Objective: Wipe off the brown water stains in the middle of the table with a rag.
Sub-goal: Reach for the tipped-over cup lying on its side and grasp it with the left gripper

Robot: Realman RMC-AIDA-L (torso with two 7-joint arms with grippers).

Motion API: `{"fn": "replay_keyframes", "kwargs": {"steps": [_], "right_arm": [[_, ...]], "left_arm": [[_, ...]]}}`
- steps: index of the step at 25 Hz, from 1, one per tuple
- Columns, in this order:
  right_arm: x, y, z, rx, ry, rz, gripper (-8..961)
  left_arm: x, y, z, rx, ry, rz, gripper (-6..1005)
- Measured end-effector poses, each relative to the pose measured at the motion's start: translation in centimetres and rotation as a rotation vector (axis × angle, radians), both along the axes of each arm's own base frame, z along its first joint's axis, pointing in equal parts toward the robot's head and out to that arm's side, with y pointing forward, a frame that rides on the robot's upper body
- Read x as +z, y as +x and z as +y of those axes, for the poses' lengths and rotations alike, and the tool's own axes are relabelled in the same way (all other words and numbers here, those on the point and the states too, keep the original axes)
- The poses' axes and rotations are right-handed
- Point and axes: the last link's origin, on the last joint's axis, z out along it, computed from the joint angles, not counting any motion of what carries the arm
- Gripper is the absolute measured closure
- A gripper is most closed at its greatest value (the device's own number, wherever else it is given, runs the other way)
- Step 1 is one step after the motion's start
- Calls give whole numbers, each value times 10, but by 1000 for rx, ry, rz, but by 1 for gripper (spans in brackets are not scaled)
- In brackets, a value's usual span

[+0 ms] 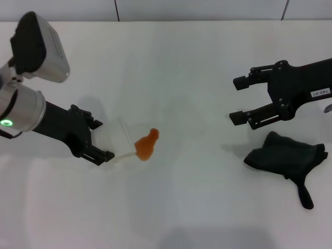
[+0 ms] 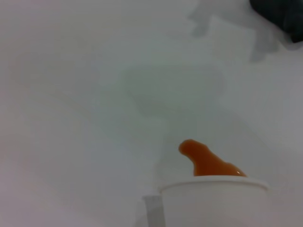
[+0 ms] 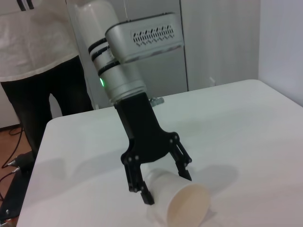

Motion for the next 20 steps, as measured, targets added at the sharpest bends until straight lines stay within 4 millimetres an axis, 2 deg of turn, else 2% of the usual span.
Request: {"fn": "replay_keyframes", "kwargs": {"steps": [20], "right_arm": [[0, -1, 0, 1, 0, 13, 84]], "left_arm": [[-9, -6, 0, -27, -4, -20, 141]]}}
